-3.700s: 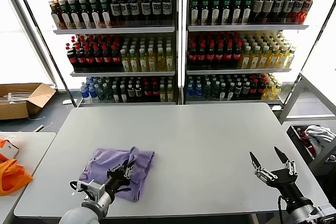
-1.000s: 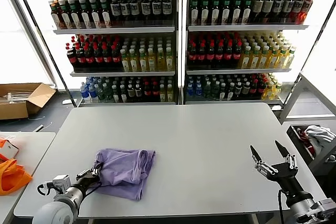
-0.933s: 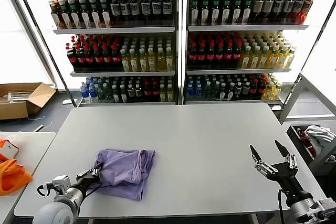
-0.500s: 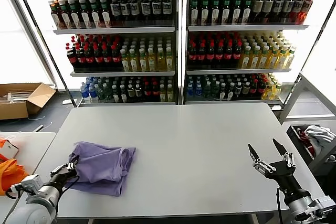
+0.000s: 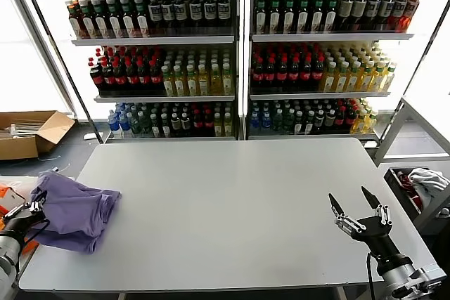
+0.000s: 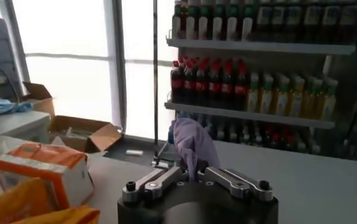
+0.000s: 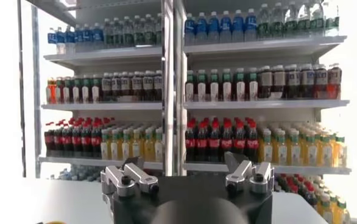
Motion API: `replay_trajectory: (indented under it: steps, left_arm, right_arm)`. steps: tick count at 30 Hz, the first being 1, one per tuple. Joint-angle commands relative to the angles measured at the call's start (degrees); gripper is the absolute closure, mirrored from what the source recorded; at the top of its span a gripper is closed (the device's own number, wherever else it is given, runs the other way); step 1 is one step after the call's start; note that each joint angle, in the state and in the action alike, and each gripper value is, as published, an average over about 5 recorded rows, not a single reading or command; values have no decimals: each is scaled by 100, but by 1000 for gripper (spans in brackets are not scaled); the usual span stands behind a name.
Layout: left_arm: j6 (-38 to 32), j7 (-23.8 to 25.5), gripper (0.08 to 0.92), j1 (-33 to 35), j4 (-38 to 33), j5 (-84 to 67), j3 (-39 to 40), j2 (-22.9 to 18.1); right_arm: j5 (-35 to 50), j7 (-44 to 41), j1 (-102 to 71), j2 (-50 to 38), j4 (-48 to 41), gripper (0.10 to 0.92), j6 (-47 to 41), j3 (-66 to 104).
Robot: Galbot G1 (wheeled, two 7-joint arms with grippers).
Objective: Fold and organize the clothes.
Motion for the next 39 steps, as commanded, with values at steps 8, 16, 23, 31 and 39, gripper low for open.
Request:
replay_trajectory:
  steps: [8,16,23,31,39]
  left_arm:
    - [130,-1284,877,-1479,-1139,613,5736,-318]
    - [213,-1769,877,-2621,547,-260,6515,-1494]
    - [55,-1507,875,-2945,508,-270,6299,-1623]
    - [-410,-1339,692,-2810,-153,-603,5667,-1345]
    - [-668,-1038,458,-2236,-1091,-590,4559,-547]
  right_arm:
    - [-303,-4,-321,315,250,203,22,12]
    - [-508,0,-603,473,413,203,-38,57]
    - [-568,177,-570,480,518,203,-745,-462]
    - [-509,734,203,385,372,203,-1499,-1604]
    - [172,1477,1243,314,-103,203,-2420,-3134]
